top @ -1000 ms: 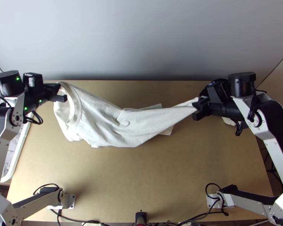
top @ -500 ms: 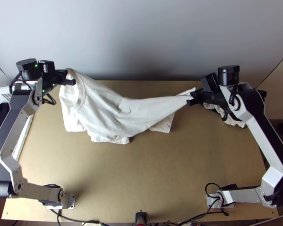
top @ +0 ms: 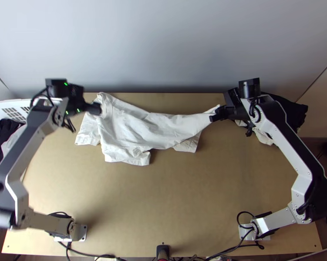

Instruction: Fold the t-shirt

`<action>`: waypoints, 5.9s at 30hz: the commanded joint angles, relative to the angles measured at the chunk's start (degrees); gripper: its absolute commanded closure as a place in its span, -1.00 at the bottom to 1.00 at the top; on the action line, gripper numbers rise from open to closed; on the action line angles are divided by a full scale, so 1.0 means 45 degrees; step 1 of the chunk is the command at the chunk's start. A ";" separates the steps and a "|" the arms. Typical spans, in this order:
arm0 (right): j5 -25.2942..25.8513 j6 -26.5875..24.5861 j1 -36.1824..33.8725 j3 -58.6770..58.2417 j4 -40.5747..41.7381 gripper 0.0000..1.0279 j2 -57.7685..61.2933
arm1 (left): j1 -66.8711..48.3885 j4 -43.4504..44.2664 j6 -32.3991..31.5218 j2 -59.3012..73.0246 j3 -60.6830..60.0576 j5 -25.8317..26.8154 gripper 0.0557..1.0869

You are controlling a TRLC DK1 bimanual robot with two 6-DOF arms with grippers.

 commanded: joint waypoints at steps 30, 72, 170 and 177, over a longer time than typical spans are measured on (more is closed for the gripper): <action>-0.0018 0.0131 0.0450 -0.1815 0.0355 0.95 -0.1265 | -0.7728 -0.1729 -0.1089 0.2277 -0.2539 -0.0572 -0.90; 0.0236 0.0209 0.0001 0.1681 -0.1129 0.95 -0.3512 | -0.1693 -0.5187 0.0044 -0.2566 0.4180 -0.0084 0.93; 0.2071 -0.1138 -0.2324 0.0431 0.6410 0.95 0.3930 | -0.0111 0.3153 -0.0757 0.8859 0.8125 0.0580 0.93; 0.2052 -0.0591 -0.2206 0.0099 0.6410 -0.25 0.3422 | -0.0209 0.0829 -0.1519 0.7609 0.8360 0.0365 -0.21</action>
